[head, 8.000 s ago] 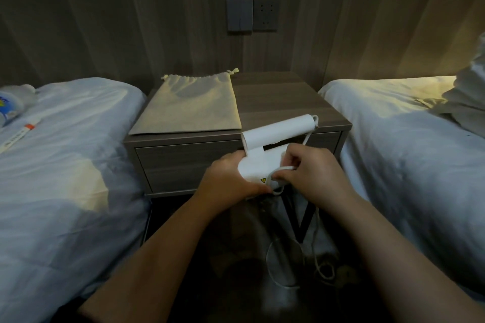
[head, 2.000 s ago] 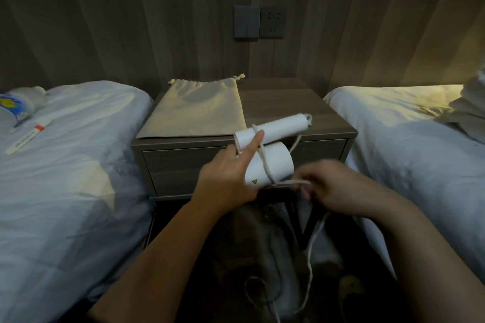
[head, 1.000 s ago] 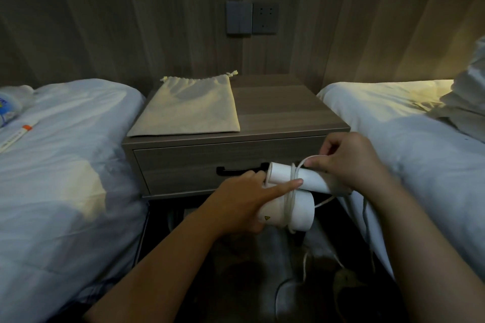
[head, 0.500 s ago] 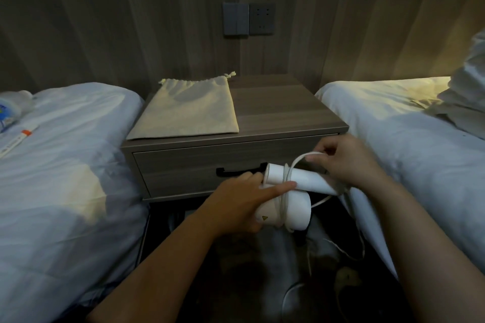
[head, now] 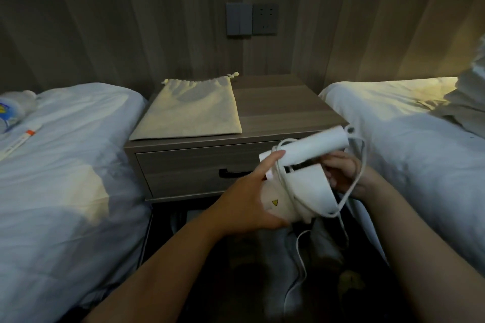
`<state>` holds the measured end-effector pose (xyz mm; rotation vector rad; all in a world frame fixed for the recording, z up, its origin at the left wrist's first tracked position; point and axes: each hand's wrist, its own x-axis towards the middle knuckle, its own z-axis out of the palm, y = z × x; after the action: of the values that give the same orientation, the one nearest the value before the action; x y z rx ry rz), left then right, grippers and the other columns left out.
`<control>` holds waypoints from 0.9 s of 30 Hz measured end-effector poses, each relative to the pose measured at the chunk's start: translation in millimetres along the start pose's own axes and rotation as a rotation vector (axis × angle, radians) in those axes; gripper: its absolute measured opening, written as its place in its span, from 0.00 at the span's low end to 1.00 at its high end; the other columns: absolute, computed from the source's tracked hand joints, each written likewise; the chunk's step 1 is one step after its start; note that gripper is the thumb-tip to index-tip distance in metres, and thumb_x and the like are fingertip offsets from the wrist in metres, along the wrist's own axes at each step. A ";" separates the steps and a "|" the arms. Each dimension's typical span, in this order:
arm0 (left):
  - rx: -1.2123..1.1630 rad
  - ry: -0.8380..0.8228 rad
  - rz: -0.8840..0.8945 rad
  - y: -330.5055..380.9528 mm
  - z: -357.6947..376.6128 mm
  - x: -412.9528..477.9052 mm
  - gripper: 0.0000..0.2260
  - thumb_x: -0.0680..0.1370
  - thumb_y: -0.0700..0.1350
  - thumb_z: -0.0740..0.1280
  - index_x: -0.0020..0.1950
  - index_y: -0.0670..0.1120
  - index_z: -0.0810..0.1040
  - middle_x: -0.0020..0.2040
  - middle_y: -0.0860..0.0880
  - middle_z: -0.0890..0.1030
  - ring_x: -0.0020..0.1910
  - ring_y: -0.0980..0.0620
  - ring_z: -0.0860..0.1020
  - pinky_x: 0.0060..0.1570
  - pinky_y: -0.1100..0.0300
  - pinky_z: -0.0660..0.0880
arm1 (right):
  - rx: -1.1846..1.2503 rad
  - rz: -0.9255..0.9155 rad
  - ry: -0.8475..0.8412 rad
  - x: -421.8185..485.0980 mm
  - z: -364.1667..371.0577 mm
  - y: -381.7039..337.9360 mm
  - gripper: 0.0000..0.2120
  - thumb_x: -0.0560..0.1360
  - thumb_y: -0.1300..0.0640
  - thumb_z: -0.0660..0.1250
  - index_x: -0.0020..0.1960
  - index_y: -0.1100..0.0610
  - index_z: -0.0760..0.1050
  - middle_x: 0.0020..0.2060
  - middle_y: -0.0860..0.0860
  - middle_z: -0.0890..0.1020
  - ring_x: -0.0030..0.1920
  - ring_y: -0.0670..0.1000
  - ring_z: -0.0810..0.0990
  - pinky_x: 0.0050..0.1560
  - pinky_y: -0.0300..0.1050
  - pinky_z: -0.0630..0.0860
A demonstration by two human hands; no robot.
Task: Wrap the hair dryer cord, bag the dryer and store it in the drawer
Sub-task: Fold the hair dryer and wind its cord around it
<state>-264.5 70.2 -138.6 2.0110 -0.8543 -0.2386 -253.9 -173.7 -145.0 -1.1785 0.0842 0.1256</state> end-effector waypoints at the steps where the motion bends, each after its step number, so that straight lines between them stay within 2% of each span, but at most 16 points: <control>1: -0.109 0.028 0.000 -0.8 0.1 1.0 0.50 0.62 0.43 0.79 0.66 0.75 0.50 0.65 0.60 0.70 0.62 0.57 0.74 0.60 0.52 0.76 | -0.023 -0.011 -0.011 1.5 0.6 2.5 0.21 0.48 0.57 0.82 0.39 0.59 0.80 0.28 0.56 0.78 0.27 0.51 0.75 0.27 0.39 0.74; 3: -0.260 0.101 0.000 -4.1 -1.2 3.2 0.50 0.62 0.38 0.78 0.68 0.72 0.53 0.62 0.65 0.72 0.61 0.60 0.75 0.59 0.56 0.76 | -0.080 0.002 -0.027 0.9 5.0 6.8 0.15 0.54 0.60 0.79 0.40 0.57 0.81 0.29 0.54 0.80 0.28 0.51 0.77 0.28 0.38 0.73; 5: -0.340 0.182 -0.044 -5.8 -3.9 5.9 0.48 0.63 0.35 0.77 0.65 0.73 0.54 0.57 0.60 0.76 0.56 0.57 0.78 0.54 0.56 0.78 | -0.049 0.016 -0.036 1.0 14.7 10.6 0.05 0.67 0.67 0.66 0.39 0.58 0.76 0.23 0.49 0.74 0.22 0.46 0.69 0.23 0.34 0.63; 7: -0.393 0.256 -0.099 -5.8 -5.4 8.6 0.47 0.62 0.37 0.78 0.62 0.75 0.56 0.57 0.53 0.77 0.53 0.52 0.79 0.50 0.56 0.78 | -0.055 0.019 -0.039 2.0 22.0 14.6 0.14 0.72 0.75 0.53 0.36 0.59 0.69 0.20 0.47 0.68 0.19 0.42 0.62 0.20 0.33 0.56; 8: -0.405 0.285 -0.124 -5.6 -5.1 10.0 0.45 0.62 0.38 0.78 0.61 0.75 0.57 0.57 0.50 0.77 0.53 0.51 0.79 0.49 0.57 0.78 | -0.075 -0.001 -0.039 0.4 27.3 15.4 0.15 0.72 0.77 0.52 0.35 0.60 0.67 0.19 0.47 0.67 0.19 0.41 0.62 0.20 0.33 0.55; 11: -0.420 0.346 -0.175 -4.4 -1.3 12.3 0.44 0.64 0.37 0.77 0.64 0.70 0.57 0.58 0.50 0.76 0.52 0.53 0.78 0.51 0.58 0.77 | -0.134 -0.010 -0.093 -4.8 32.6 11.1 0.12 0.67 0.73 0.60 0.33 0.59 0.74 0.21 0.47 0.67 0.21 0.42 0.63 0.21 0.33 0.58; 12: -0.419 0.374 -0.182 -5.0 -1.0 13.0 0.43 0.64 0.37 0.77 0.65 0.69 0.57 0.58 0.50 0.76 0.51 0.53 0.78 0.51 0.58 0.77 | -0.162 0.010 -0.124 -6.9 31.8 8.6 0.11 0.67 0.71 0.63 0.35 0.58 0.77 0.24 0.48 0.69 0.23 0.42 0.63 0.22 0.33 0.58; 13: -0.415 0.400 -0.187 -5.5 -2.0 13.5 0.44 0.64 0.37 0.77 0.67 0.67 0.58 0.58 0.50 0.76 0.51 0.53 0.78 0.51 0.59 0.77 | -0.176 0.031 -0.168 -9.5 31.3 6.3 0.10 0.67 0.70 0.65 0.42 0.59 0.79 0.27 0.48 0.73 0.25 0.43 0.64 0.24 0.33 0.59; 14: -0.413 0.419 -0.190 -7.1 -3.9 14.3 0.44 0.65 0.37 0.77 0.69 0.65 0.58 0.59 0.50 0.75 0.51 0.53 0.77 0.50 0.60 0.77 | -0.183 0.056 -0.221 -11.1 30.6 5.0 0.12 0.67 0.67 0.68 0.50 0.61 0.78 0.31 0.48 0.76 0.27 0.43 0.65 0.25 0.34 0.60; 15: -0.416 0.428 -0.191 -8.7 -5.7 14.8 0.44 0.65 0.38 0.76 0.71 0.63 0.58 0.61 0.50 0.74 0.51 0.55 0.76 0.49 0.62 0.76 | -0.185 0.078 -0.276 -12.2 28.9 4.2 0.20 0.66 0.62 0.72 0.57 0.62 0.75 0.35 0.48 0.77 0.29 0.43 0.66 0.26 0.34 0.61; 16: -0.419 0.429 -0.191 -10.0 -7.4 15.2 0.44 0.65 0.38 0.76 0.71 0.62 0.57 0.62 0.51 0.73 0.51 0.56 0.75 0.47 0.64 0.75 | -0.188 0.092 -0.313 -14.0 30.3 3.9 0.27 0.64 0.56 0.75 0.61 0.62 0.73 0.38 0.48 0.78 0.30 0.43 0.66 0.27 0.34 0.62; 17: -0.419 0.427 -0.193 -10.9 -8.4 15.3 0.44 0.65 0.38 0.76 0.72 0.61 0.57 0.62 0.51 0.72 0.51 0.57 0.75 0.46 0.65 0.75 | -0.194 0.092 -0.319 -15.2 33.9 4.7 0.30 0.63 0.52 0.77 0.61 0.60 0.74 0.38 0.47 0.78 0.30 0.43 0.66 0.27 0.34 0.62; 19: -0.426 0.430 -0.195 -10.2 -8.7 14.9 0.44 0.66 0.38 0.76 0.72 0.61 0.56 0.60 0.53 0.72 0.50 0.58 0.75 0.45 0.66 0.75 | -0.259 0.079 -0.264 -16.8 44.2 6.6 0.22 0.67 0.48 0.74 0.57 0.56 0.76 0.36 0.47 0.77 0.29 0.42 0.66 0.27 0.33 0.62; 21: -0.433 0.429 -0.207 -8.7 -8.4 14.4 0.44 0.66 0.38 0.76 0.73 0.60 0.55 0.56 0.57 0.71 0.49 0.59 0.74 0.43 0.66 0.74 | -0.418 0.033 -0.149 -21.0 57.4 5.4 0.12 0.74 0.53 0.66 0.56 0.54 0.76 0.30 0.45 0.76 0.26 0.41 0.65 0.26 0.35 0.60; 24: -0.412 0.436 -0.228 -5.3 -9.7 12.7 0.44 0.67 0.39 0.76 0.73 0.60 0.53 0.55 0.58 0.70 0.49 0.59 0.74 0.43 0.67 0.73 | -0.576 -0.010 -0.009 -23.6 66.6 3.8 0.09 0.76 0.56 0.63 0.55 0.54 0.77 0.22 0.41 0.76 0.24 0.40 0.67 0.27 0.36 0.62; 27: -0.304 0.430 -0.236 -4.4 -10.4 10.8 0.47 0.66 0.42 0.77 0.74 0.62 0.51 0.62 0.54 0.69 0.57 0.54 0.73 0.53 0.61 0.73 | -0.623 -0.023 0.070 -24.4 71.0 5.4 0.09 0.76 0.58 0.64 0.54 0.60 0.77 0.19 0.42 0.76 0.19 0.38 0.69 0.22 0.32 0.64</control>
<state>-249.5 71.8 -134.6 1.7791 -0.2897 -0.0566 -278.8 -107.3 -119.7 -1.8054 0.0963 0.0920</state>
